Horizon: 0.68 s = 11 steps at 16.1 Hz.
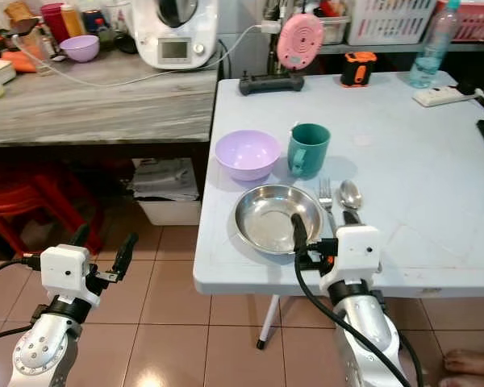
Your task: Setting the table
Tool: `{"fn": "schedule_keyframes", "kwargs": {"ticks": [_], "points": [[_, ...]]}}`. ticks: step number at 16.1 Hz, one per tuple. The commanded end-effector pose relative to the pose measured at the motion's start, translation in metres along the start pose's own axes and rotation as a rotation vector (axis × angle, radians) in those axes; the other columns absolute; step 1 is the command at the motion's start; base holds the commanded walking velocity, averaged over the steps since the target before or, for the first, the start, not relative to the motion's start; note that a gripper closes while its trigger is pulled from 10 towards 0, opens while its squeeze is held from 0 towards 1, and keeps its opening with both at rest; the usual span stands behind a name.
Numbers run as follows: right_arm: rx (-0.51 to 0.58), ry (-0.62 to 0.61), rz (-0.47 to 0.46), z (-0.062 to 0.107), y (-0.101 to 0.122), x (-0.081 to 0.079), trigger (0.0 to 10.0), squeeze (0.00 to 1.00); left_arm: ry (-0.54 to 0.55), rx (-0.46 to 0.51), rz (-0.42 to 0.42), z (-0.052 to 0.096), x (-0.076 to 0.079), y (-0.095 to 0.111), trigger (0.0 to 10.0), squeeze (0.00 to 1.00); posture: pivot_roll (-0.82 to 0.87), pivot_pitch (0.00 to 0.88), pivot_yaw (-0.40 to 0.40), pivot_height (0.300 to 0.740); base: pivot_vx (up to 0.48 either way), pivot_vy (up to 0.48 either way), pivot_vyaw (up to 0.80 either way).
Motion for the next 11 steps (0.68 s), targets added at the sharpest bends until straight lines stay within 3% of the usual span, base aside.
{"fn": "schedule_keyframes", "kwargs": {"ticks": [1, 4, 7, 11], "points": [[-0.019, -0.013, -0.019, 0.0, -0.002, 0.006, 10.0, 0.0, -0.014, 0.02, -0.014, 0.001, -0.002, 0.004, 10.0, 0.0, -0.1, 0.075, 0.052, 0.74, 0.0, 0.0, 0.0], [-0.029, -0.042, -0.046, -0.009, 0.001, 0.019, 10.0, 0.0, -0.058, 0.036, 0.006, -0.004, 0.005, 0.007, 10.0, 0.0, -0.11, 0.076, 0.055, 0.74, 0.0, 0.0, 0.0], [-0.098, -0.08, -0.064, -0.012, -0.012, 0.029, 10.0, 0.0, -0.112, 0.059, 0.031, -0.006, 0.014, 0.01, 10.0, 0.0, -0.1, 0.078, 0.057, 0.74, 0.0, 0.0, 0.0], [-0.136, -0.059, -0.11, -0.024, -0.016, 0.02, 10.0, 0.0, -0.206, 0.086, 0.034, -0.005, 0.027, 0.014, 10.0, 0.0, -0.1, 0.079, 0.058, 0.74, 0.0, 0.0, 0.0]]}}
Point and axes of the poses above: a point about 5 cm out from each wrist's last joint towards the gripper, its own z axis pointing back from the gripper into the wrist, its own y axis along the axis of the wrist's last joint, x = y × z, the point moved 6 cm from there along -z, pointing out of the wrist towards the gripper, and after that the axes turned 13 degrees about -z, right-handed, at the moved point
